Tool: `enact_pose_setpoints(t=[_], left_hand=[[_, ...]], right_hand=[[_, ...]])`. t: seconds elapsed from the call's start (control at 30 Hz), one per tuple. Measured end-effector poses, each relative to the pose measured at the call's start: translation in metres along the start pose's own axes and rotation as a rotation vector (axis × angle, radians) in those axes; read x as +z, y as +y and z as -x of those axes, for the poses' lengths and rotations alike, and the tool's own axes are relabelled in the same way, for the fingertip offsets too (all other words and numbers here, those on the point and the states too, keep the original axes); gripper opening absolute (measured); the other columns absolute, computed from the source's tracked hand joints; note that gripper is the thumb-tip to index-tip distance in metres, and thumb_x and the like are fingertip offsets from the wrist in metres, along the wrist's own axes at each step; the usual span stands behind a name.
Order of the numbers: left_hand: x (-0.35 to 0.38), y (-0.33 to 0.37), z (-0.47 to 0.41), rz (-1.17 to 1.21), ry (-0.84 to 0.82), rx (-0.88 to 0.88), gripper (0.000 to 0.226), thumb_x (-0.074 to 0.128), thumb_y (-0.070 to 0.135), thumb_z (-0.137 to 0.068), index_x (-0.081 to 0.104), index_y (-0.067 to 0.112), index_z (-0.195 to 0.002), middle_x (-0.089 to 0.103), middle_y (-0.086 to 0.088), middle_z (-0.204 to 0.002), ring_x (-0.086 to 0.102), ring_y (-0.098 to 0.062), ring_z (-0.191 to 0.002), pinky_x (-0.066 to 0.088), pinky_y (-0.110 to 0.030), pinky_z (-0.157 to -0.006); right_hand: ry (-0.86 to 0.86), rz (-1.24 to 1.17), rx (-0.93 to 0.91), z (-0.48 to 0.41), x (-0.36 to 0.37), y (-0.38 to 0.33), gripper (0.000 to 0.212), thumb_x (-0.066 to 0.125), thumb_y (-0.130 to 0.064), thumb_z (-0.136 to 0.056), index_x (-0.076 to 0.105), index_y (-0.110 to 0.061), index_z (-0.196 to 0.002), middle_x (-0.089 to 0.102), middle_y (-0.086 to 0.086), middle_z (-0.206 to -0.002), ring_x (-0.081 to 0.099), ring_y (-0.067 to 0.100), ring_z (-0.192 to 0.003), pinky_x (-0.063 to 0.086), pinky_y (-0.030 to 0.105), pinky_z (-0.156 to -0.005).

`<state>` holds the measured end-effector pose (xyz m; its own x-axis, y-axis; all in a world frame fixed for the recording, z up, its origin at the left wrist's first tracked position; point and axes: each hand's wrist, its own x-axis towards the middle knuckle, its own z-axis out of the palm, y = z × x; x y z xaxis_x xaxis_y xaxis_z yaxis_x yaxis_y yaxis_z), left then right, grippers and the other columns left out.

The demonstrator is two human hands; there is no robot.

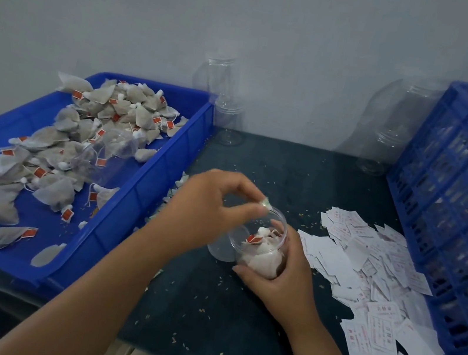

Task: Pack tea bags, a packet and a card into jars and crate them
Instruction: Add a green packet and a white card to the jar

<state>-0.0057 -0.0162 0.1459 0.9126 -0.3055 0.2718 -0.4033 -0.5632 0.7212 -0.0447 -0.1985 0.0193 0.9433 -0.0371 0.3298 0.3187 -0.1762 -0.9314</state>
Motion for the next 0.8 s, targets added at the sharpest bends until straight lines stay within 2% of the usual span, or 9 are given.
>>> enact_pose_setpoints(t=[0.07,0.17,0.27,0.33,0.4,0.47,0.6,0.7,0.8], left_hand=[[0.01,0.006,-0.002,-0.17,-0.094,0.034,0.02,0.072,0.057,-0.086,0.08,0.045,-0.1,0.066,0.03,-0.124,0.05,0.005,-0.126,0.036,-0.02,-0.106],[0.017,0.002,-0.005,-0.14,-0.061,-0.022,0.019,0.072,0.048,-0.092,0.08,0.041,-0.107,0.062,0.026,-0.133,0.048,0.001,-0.131,0.036,-0.028,-0.111],[0.022,-0.006,-0.008,0.077,0.134,-0.089,0.011,0.068,0.037,-0.097,0.079,0.036,-0.098,0.072,0.026,-0.103,0.064,0.009,-0.098,0.05,-0.012,-0.085],[0.028,-0.014,-0.012,0.094,0.199,-0.138,0.011,0.065,0.033,-0.1,0.075,0.036,-0.095,0.072,0.025,-0.087,0.065,0.008,-0.079,0.047,-0.007,-0.067],[0.038,-0.024,-0.016,-0.006,0.106,-0.165,0.011,0.066,0.029,-0.1,0.071,0.037,-0.096,0.071,0.021,-0.083,0.065,0.007,-0.078,0.047,-0.007,-0.068],[0.056,-0.032,-0.015,-0.164,-0.093,-0.156,0.012,0.066,0.027,-0.099,0.073,0.036,-0.102,0.072,0.022,-0.091,0.065,0.007,-0.083,0.051,-0.015,-0.079],[0.107,-0.041,-0.012,-0.41,-0.336,-0.014,0.029,0.063,0.034,-0.099,0.068,0.028,-0.127,0.062,0.005,-0.13,0.06,-0.017,-0.117,0.048,-0.031,-0.1],[0.138,-0.044,-0.015,-0.621,-0.33,0.038,0.04,0.059,0.05,-0.099,0.063,0.025,-0.13,0.047,-0.002,-0.149,0.049,-0.029,-0.125,0.041,-0.039,-0.103],[0.144,-0.046,-0.017,-0.737,-0.236,0.105,0.037,0.05,0.057,-0.102,0.071,0.03,-0.117,0.058,0.007,-0.135,0.052,-0.025,-0.116,0.038,-0.037,-0.092]], right_hand=[[0.003,-0.036,-0.007,0.001,-0.001,-0.001,0.085,0.101,-0.056,-0.068,0.056,-0.051,-0.14,0.073,-0.011,-0.133,0.073,0.015,-0.12,0.058,0.021,-0.093],[0.027,-0.072,0.001,0.002,-0.003,-0.003,0.084,0.097,-0.063,-0.069,0.056,-0.049,-0.141,0.072,-0.012,-0.135,0.073,0.016,-0.121,0.06,0.024,-0.094],[0.067,-0.081,-0.007,-0.001,-0.009,-0.003,0.083,0.098,-0.061,-0.07,0.055,-0.049,-0.139,0.069,-0.016,-0.138,0.071,0.015,-0.125,0.059,0.024,-0.098],[0.128,-0.071,-0.021,-0.004,-0.018,-0.001,0.084,0.1,-0.052,-0.069,0.055,-0.046,-0.14,0.068,-0.019,-0.138,0.07,0.013,-0.126,0.059,0.024,-0.099],[0.236,-0.061,-0.027,-0.007,-0.03,0.002,0.083,0.097,-0.046,-0.067,0.055,-0.044,-0.139,0.068,-0.026,-0.134,0.071,0.006,-0.12,0.059,0.019,-0.093],[0.386,-0.053,-0.005,-0.011,-0.042,0.002,0.081,0.094,-0.052,-0.066,0.055,-0.046,-0.137,0.067,-0.03,-0.127,0.072,0.0,-0.112,0.059,0.016,-0.087],[0.658,0.022,0.034,-0.02,-0.055,0.007,0.084,0.09,-0.06,-0.065,0.053,-0.037,-0.137,0.069,-0.016,-0.125,0.071,0.005,-0.11,0.062,0.033,-0.095],[0.726,0.041,0.045,-0.023,-0.06,0.011,0.082,0.09,-0.06,-0.068,0.053,-0.034,-0.136,0.069,-0.01,-0.126,0.071,0.009,-0.112,0.061,0.039,-0.098],[0.706,0.042,0.051,-0.025,-0.061,0.014,0.079,0.091,-0.058,-0.068,0.054,-0.034,-0.133,0.071,-0.01,-0.123,0.072,0.011,-0.109,0.061,0.042,-0.097]])
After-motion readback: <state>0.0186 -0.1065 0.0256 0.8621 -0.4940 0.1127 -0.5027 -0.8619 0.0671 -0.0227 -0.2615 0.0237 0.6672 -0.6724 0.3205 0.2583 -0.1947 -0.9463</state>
